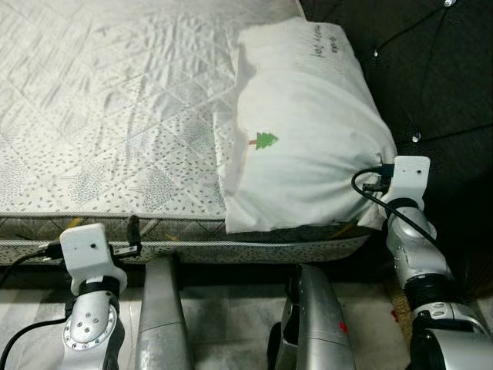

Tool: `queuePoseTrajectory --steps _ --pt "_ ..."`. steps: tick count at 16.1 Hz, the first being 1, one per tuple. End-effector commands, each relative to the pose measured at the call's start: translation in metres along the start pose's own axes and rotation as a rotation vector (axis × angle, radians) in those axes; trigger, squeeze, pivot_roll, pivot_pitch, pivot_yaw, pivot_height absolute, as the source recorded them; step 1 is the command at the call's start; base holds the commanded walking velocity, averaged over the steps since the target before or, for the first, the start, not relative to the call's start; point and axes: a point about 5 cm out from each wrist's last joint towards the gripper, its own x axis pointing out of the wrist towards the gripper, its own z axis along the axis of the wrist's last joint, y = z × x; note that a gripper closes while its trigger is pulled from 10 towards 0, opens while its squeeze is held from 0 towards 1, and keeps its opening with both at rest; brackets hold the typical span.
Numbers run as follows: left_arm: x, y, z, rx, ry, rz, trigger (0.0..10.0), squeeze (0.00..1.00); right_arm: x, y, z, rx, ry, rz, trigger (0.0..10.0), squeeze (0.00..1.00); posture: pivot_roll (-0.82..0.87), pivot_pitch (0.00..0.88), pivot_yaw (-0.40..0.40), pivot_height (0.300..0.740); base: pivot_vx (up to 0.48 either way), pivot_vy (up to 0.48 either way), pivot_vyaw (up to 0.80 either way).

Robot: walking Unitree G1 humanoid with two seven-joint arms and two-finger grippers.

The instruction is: Clean up the room

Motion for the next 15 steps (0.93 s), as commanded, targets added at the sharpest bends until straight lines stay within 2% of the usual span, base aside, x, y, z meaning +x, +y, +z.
queuePoseTrajectory --steps 1,2,4,7,9,11,12,13,15 --pt "0.001 -0.001 -0.001 0.008 0.006 -0.013 10.0 0.00 0.003 -0.006 0.000 0.017 0.001 -0.040 0.0 0.00 0.09 0.086 -0.065 0.523 0.000 0.000 0.00" --pt "0.001 -0.002 -0.001 0.009 0.004 -0.014 10.0 0.00 0.007 -0.002 0.006 0.022 -0.017 -0.029 0.0 0.00 0.09 0.086 -0.065 0.523 0.000 0.000 0.00" --pt "0.001 0.000 0.000 0.013 0.001 -0.007 10.0 0.00 0.024 -0.006 0.033 0.023 -0.067 -0.050 0.0 0.00 0.10 0.082 -0.074 0.523 0.000 0.000 0.00" --pt "-0.001 0.003 -0.002 0.013 0.004 0.019 10.0 0.00 0.038 -0.037 0.071 0.023 -0.111 -0.145 0.0 0.00 0.10 0.081 -0.086 0.523 0.000 0.000 0.00" --pt "-0.002 0.002 -0.002 0.012 0.004 0.017 10.0 0.00 0.041 -0.049 0.085 0.029 -0.135 -0.173 0.0 0.00 0.10 0.082 -0.084 0.523 0.000 0.000 0.00" --pt "-0.001 0.002 -0.002 0.012 0.004 0.014 10.0 0.00 0.042 -0.053 0.089 0.029 -0.138 -0.179 0.2 0.00 0.09 0.080 -0.078 0.523 0.000 0.000 0.00" --pt "0.000 0.002 -0.001 0.013 0.003 0.010 10.0 0.00 0.040 -0.045 0.079 0.034 -0.115 -0.133 10.0 1.00 0.09 0.080 -0.077 0.523 0.000 0.000 0.00" --pt "0.001 0.001 -0.001 0.013 0.003 0.006 10.0 0.00 0.037 -0.033 0.065 0.021 -0.097 -0.084 10.0 1.00 0.09 0.080 -0.076 0.523 0.000 0.000 0.00" --pt "0.001 0.001 -0.001 0.013 0.003 0.004 10.0 0.00 0.035 -0.028 0.058 0.023 -0.081 -0.076 10.0 1.00 0.09 0.081 -0.075 0.523 0.000 0.000 0.00"
